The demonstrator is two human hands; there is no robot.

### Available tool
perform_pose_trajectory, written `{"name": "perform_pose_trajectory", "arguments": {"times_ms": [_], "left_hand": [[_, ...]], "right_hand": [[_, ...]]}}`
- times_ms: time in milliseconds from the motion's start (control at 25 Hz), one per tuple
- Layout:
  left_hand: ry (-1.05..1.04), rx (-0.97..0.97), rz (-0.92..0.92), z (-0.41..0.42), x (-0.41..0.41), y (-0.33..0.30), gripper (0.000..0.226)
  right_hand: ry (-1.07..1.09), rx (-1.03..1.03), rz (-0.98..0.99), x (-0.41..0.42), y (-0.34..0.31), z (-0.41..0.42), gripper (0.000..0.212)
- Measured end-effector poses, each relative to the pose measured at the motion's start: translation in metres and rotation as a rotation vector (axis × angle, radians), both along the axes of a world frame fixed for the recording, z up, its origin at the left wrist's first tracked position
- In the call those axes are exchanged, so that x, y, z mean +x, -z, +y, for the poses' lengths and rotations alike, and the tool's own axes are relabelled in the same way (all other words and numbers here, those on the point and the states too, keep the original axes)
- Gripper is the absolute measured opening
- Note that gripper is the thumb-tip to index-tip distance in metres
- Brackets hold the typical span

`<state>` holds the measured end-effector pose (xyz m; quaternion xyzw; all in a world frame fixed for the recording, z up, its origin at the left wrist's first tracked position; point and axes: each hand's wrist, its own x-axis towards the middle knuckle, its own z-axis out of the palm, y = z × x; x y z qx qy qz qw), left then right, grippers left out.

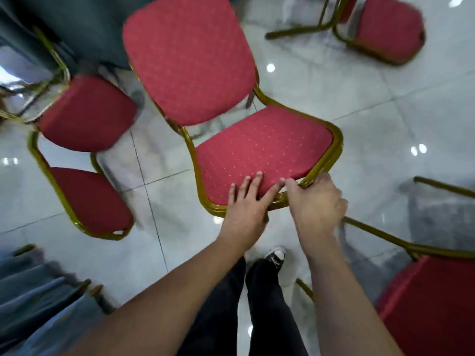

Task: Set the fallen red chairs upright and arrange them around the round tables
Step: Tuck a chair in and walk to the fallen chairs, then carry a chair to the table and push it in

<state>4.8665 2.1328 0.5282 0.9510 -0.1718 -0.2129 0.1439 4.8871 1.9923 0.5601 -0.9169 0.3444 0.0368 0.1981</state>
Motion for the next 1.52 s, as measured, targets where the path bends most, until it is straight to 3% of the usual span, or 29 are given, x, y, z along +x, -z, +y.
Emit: {"name": "perform_pose_trajectory", "arguments": {"times_ms": [200, 360, 520, 680, 960, 1240, 1520], "left_hand": [[-0.093, 0.013, 0.097, 0.057, 0.067, -0.081, 0.08], [-0.083, -0.061, 0.056, 0.102, 0.108, -0.12, 0.07], [-0.278, -0.123, -0.184, 0.133, 0.133, -0.135, 0.049], [-0.47, -0.033, -0.404, 0.143, 0.166, -0.134, 0.053], [-0.607, 0.031, -0.292, 0.166, 0.29, -0.151, 0.083], [-0.703, 0.014, -0.218, 0.165, 0.363, -0.158, 0.09], [-0.681, 0.016, -0.134, 0.168, 0.412, -0.168, 0.082]], "right_hand": [[-0.281, -0.193, 0.014, 0.057, -0.075, 0.04, 0.068], [-0.545, 0.015, -0.063, 0.103, -0.089, 0.047, 0.062], [-0.653, 0.233, -0.289, 0.144, -0.091, 0.059, 0.062], [-0.736, 0.197, -0.315, 0.201, -0.096, 0.068, 0.061], [-0.795, 0.151, -0.291, 0.329, -0.105, 0.1, 0.069], [-0.847, 0.162, -0.29, 0.417, -0.095, 0.101, 0.063], [-0.915, 0.17, -0.244, 0.471, -0.102, 0.099, 0.067]]}}
